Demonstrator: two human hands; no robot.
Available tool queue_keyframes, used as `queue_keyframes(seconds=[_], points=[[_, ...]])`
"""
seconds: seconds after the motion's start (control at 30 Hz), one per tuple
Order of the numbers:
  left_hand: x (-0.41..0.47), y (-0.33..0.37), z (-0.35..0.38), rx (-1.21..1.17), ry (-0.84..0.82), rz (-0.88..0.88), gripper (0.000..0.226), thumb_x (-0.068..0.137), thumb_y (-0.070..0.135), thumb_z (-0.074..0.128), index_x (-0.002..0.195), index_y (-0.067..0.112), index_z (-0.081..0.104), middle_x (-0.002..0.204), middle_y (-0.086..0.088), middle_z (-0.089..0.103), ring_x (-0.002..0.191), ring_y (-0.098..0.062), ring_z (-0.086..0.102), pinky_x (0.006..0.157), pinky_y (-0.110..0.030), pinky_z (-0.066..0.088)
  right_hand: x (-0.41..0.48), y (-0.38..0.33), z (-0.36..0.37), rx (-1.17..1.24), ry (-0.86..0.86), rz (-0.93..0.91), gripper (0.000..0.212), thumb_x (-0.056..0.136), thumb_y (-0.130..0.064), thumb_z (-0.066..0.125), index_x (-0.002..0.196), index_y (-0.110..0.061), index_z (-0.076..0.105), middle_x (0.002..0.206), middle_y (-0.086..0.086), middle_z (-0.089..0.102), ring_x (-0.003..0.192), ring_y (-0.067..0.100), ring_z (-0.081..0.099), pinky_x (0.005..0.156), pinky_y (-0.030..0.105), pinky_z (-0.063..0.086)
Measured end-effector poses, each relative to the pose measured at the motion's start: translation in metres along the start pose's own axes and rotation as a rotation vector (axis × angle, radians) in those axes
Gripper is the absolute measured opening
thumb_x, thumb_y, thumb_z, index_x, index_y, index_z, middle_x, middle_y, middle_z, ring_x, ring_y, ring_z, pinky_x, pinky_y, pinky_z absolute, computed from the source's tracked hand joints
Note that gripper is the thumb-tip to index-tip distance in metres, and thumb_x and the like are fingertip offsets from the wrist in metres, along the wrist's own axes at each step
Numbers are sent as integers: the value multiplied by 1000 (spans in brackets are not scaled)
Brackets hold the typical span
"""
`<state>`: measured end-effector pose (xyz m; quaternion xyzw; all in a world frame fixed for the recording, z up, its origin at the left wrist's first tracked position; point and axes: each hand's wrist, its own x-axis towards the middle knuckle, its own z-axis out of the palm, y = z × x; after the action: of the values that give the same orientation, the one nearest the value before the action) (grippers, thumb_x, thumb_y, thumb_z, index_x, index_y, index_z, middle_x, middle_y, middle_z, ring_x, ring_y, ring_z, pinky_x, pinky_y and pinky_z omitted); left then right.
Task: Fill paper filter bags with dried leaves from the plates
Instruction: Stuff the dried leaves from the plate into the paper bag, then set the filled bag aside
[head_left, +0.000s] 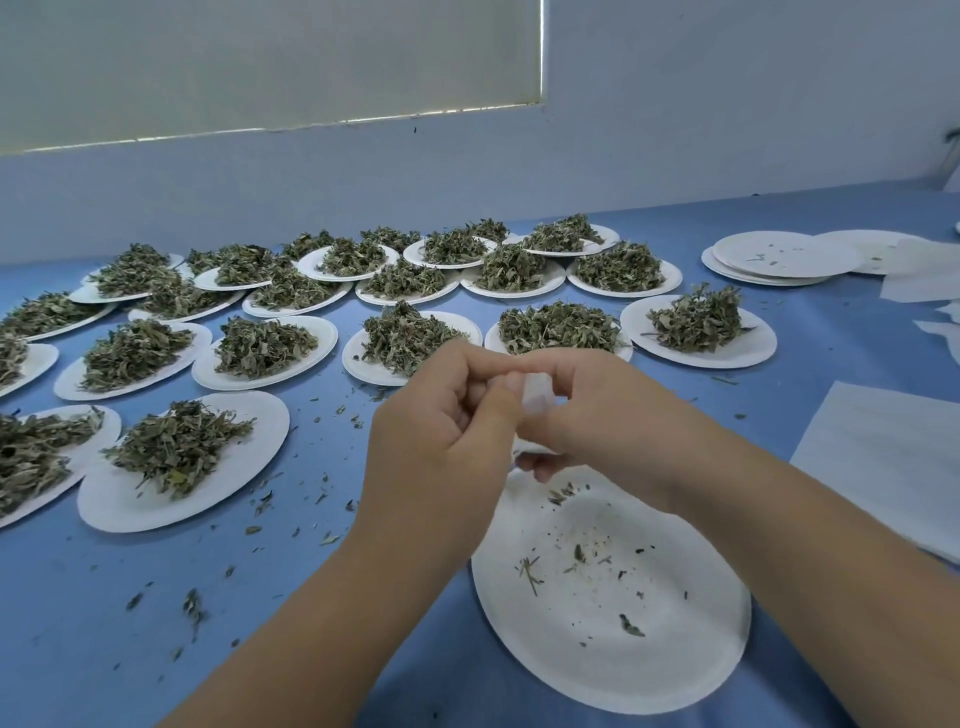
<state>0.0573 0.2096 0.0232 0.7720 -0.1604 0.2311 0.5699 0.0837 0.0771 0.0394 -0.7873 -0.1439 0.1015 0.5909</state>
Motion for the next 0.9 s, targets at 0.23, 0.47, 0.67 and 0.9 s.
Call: queue_keyframes(seconds=[0.23,0.47,0.67,0.9], points=[[-6,-1,8,-38,-57,29,12,86,28,55,85,34,66,53,10,48,44,-2,38,43,-14,31,7,4,3,-241,254,-37,16,81,-13,62,66,-19,60,54,-4,52,49,11,43,44,23,34],[8,-2,-12,-211,155,-26,19,98,12,52,89,25,63,60,14,58,46,1,50,43,-12,40,6,11,-18,77,9,-239,48,80,-45,71,125,-38,58,112,-12,67,87,12,69,73,29,55],[5,2,-16,-330,157,41,33,87,12,46,79,37,67,75,15,65,68,-4,61,56,-18,49,11,21,3,-147,-92,-371,75,66,-23,85,124,-52,48,121,-13,54,90,10,64,73,31,55],[4,-11,-19,-213,59,122,24,91,38,42,101,48,61,91,16,65,79,-5,64,59,-19,52,11,22,7,-27,79,-364,33,68,-25,83,96,-32,68,96,-5,70,90,15,68,80,37,57]])
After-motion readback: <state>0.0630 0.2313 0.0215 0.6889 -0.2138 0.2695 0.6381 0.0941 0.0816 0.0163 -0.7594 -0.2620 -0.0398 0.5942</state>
